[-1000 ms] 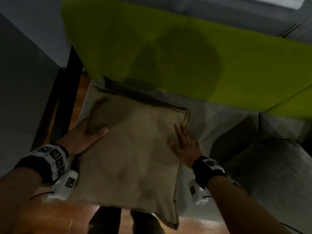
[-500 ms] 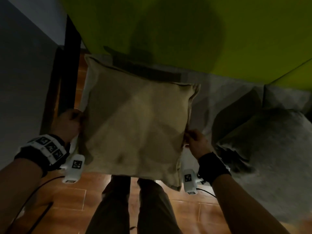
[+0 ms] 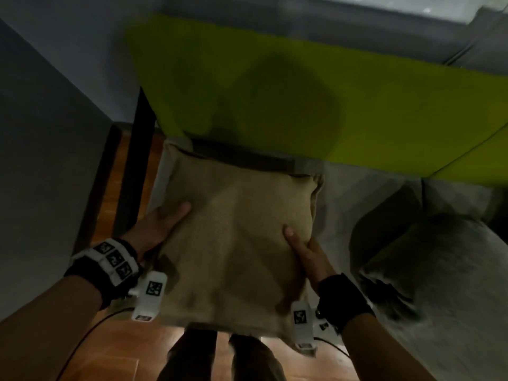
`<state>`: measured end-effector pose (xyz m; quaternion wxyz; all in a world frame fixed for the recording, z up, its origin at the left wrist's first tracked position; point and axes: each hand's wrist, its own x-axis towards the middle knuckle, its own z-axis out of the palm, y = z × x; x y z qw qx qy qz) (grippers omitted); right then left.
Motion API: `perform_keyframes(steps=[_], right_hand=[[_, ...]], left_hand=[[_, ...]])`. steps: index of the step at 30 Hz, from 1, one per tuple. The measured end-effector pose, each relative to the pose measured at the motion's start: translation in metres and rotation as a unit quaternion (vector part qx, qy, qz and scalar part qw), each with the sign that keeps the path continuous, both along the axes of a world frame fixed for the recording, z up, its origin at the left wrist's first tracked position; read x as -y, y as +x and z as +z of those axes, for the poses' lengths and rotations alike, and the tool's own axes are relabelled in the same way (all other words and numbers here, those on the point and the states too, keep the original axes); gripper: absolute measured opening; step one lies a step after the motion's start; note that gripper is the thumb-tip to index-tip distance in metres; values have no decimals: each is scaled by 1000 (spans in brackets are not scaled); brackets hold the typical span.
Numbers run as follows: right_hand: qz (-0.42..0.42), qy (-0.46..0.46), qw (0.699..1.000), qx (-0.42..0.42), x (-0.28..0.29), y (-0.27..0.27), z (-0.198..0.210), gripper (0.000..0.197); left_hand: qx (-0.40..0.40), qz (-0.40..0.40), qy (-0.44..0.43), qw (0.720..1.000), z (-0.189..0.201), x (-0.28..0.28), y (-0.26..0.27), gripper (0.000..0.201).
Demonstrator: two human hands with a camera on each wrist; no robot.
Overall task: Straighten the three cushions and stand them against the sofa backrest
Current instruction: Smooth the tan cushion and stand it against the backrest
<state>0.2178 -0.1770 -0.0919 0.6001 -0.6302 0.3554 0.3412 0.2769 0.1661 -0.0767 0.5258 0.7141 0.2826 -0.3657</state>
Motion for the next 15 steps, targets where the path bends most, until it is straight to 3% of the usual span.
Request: perform_keyframes(steps=[3, 5, 6, 8, 10, 13, 15], right_hand=[[-9, -29, 996, 83, 0, 19, 23, 117], [-15, -40, 987, 155, -2, 39, 41, 127], [-12, -44, 980, 195, -4, 51, 48, 128], [-10, -49, 960, 277, -9, 77, 57, 111], [-6, -58, 937, 344, -16, 101, 64, 93], [-23, -63, 906, 419, -30, 128, 70, 100], [-36, -58, 896, 438, -38, 141, 69, 105]], left_hand=[[54, 2, -24, 998, 7, -12, 15, 92], [143, 38, -23, 989, 28, -12, 30, 67], [197, 34, -11, 980, 40, -13, 38, 64], [275, -7, 17, 961, 64, -16, 57, 86], [301, -35, 9, 953, 72, -28, 77, 94], [330, -1, -46, 943, 78, -40, 101, 94], [353, -23, -15, 935, 76, -48, 111, 101]])
